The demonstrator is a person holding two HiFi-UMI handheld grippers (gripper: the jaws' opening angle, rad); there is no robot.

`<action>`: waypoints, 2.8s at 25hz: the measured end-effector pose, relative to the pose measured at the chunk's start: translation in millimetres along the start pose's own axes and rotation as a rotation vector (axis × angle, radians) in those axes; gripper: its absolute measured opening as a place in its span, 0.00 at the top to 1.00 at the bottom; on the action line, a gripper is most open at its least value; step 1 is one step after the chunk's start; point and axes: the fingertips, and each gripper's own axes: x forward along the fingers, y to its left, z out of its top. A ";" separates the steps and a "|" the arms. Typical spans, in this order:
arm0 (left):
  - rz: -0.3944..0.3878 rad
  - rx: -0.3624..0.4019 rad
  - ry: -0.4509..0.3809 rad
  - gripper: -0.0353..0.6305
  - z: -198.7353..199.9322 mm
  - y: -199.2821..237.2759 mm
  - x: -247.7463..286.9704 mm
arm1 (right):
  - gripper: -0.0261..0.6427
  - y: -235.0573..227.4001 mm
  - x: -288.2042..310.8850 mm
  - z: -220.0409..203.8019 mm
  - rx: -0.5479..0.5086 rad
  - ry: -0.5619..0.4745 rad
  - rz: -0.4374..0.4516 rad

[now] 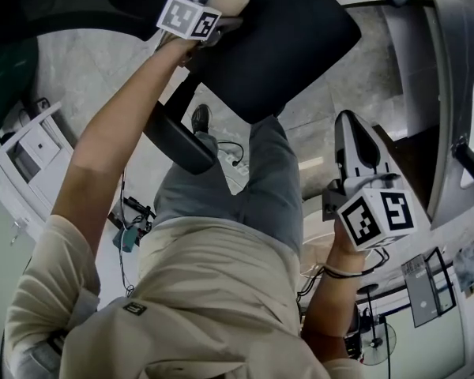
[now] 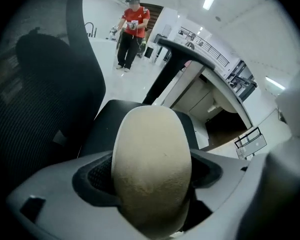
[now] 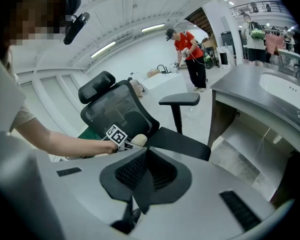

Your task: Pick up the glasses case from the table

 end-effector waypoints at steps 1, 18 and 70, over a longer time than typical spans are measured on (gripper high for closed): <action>-0.003 0.006 -0.014 0.33 6.5 -3.1 -8.5 | 0.92 4.2 -2.8 5.1 -0.005 -0.010 0.001; -0.097 0.118 -0.334 0.33 109.2 -96.4 -197.0 | 0.92 83.1 -62.4 73.7 -0.106 -0.172 0.007; -0.196 0.431 -1.049 0.33 66.5 -327.0 -681.5 | 0.93 255.4 -270.8 142.4 -0.323 -0.605 0.102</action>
